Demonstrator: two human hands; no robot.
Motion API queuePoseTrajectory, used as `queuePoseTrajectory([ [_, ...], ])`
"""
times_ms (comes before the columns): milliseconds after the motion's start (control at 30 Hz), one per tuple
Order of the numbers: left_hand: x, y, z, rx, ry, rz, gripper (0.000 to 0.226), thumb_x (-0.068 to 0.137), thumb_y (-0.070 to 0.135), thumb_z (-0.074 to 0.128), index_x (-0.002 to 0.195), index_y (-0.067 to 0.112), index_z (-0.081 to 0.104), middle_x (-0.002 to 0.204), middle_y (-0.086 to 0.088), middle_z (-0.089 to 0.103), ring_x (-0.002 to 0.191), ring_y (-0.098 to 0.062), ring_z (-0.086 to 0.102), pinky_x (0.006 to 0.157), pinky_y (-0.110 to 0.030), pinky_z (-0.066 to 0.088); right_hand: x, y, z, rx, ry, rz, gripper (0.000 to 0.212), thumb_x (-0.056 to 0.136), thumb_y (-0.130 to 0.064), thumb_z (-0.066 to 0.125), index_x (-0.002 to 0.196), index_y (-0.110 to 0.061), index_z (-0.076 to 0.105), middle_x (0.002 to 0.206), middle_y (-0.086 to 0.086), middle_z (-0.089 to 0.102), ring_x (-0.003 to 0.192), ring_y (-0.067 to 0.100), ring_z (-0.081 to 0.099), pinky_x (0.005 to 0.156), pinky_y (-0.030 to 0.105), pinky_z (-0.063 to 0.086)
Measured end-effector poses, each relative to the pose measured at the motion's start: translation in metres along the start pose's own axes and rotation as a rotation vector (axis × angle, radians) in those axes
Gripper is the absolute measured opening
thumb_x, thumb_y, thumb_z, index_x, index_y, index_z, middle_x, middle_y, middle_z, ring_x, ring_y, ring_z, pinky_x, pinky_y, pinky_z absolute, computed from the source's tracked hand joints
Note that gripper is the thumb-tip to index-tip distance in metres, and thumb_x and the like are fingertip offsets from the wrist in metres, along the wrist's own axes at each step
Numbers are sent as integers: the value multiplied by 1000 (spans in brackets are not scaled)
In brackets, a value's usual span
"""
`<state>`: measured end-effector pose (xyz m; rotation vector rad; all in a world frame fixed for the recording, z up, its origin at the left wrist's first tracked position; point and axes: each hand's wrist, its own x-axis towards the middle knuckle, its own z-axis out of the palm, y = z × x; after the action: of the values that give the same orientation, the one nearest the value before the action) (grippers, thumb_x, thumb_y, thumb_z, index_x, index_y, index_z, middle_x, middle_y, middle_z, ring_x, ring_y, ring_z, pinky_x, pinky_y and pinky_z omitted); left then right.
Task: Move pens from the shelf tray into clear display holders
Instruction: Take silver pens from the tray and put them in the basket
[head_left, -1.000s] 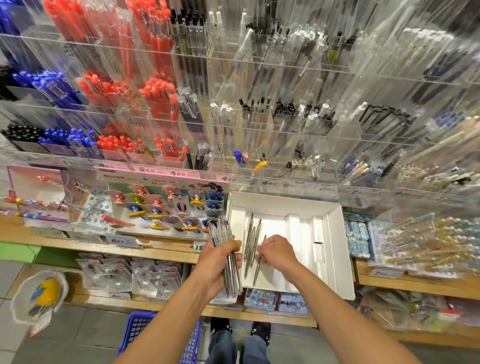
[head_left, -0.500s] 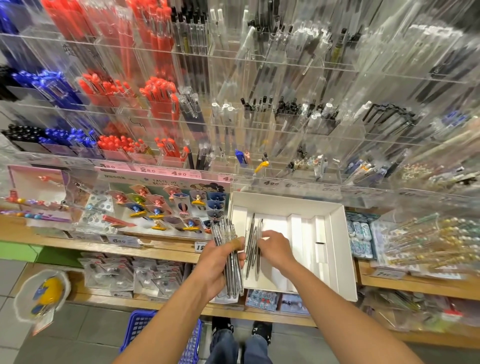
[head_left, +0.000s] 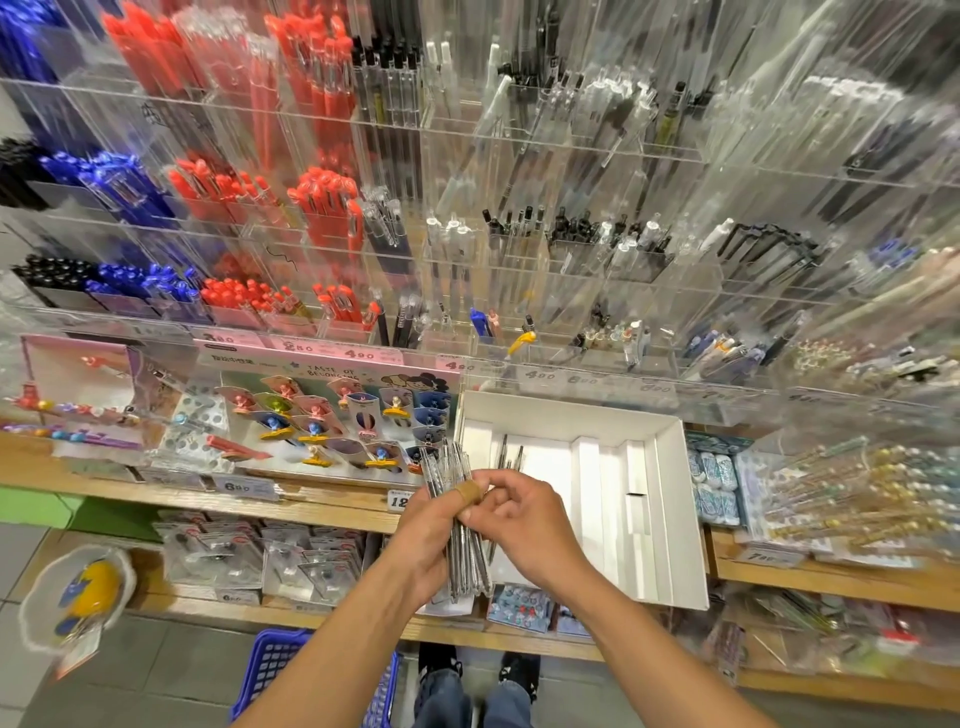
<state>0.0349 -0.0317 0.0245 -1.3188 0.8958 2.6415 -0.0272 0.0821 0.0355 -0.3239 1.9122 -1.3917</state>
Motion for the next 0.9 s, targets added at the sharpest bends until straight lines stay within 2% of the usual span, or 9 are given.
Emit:
queuePoseTrajectory([
  [67,-2,1,-1,8,-4,-9,71,85,-3,68,146,-8,31,106,-33,69,91,-37,73,73,-44,61,4,2,-9,38,-88,24,36,77,-19,82,109,-25,66,72,-6,68,67,8,65,71,25,56],
  [100,-2,1,-2,16,-2,-13,61,86,-5,65,140,-12,37,97,-31,71,77,-34,74,60,-38,61,8,4,-15,73,-136,37,34,78,-22,81,109,-23,66,75,-4,70,68,11,67,69,25,55],
  [167,-1,3,-5,34,26,-19,54,86,-5,65,134,-14,43,76,-20,70,56,-22,66,48,-29,55,21,15,-25,101,-108,92,22,84,-26,75,104,-19,67,80,3,72,66,15,68,65,27,55],
  [267,5,2,-11,38,45,-23,51,86,-4,67,132,-13,47,67,-9,64,53,-16,60,47,-25,52,50,46,-29,-118,158,272,6,89,-23,68,88,-18,65,82,5,71,67,16,68,69,33,57],
  [300,6,1,-13,39,47,-29,50,86,-4,67,131,-13,48,68,-9,65,54,-16,60,47,-25,53,59,58,-27,-259,195,325,11,88,-22,66,79,-17,63,77,4,71,67,17,67,69,33,56],
  [400,7,-1,-15,32,39,-28,54,81,0,73,129,-11,50,69,-8,65,54,-16,60,47,-25,53,77,85,-11,-630,116,416,25,88,-22,61,65,-13,56,64,3,59,58,18,55,55,25,43],
  [533,6,0,-13,37,1,-22,65,64,10,82,121,-6,56,68,-8,66,52,-16,61,46,-25,53,84,94,4,-853,161,393,17,89,-23,59,75,-14,56,79,4,63,73,25,63,57,27,45],
  [733,6,0,-11,15,6,-21,83,67,7,82,137,-9,42,70,-10,66,52,-17,60,46,-25,53,86,86,15,-931,128,436,12,92,-15,52,94,-12,63,93,4,69,84,23,67,67,30,55],
  [900,4,1,-11,10,2,-22,80,67,6,81,136,-11,43,71,-11,68,53,-18,62,47,-26,55,83,82,10,-787,115,493,22,94,-17,48,73,-13,52,75,0,57,69,20,58,55,27,44],
])
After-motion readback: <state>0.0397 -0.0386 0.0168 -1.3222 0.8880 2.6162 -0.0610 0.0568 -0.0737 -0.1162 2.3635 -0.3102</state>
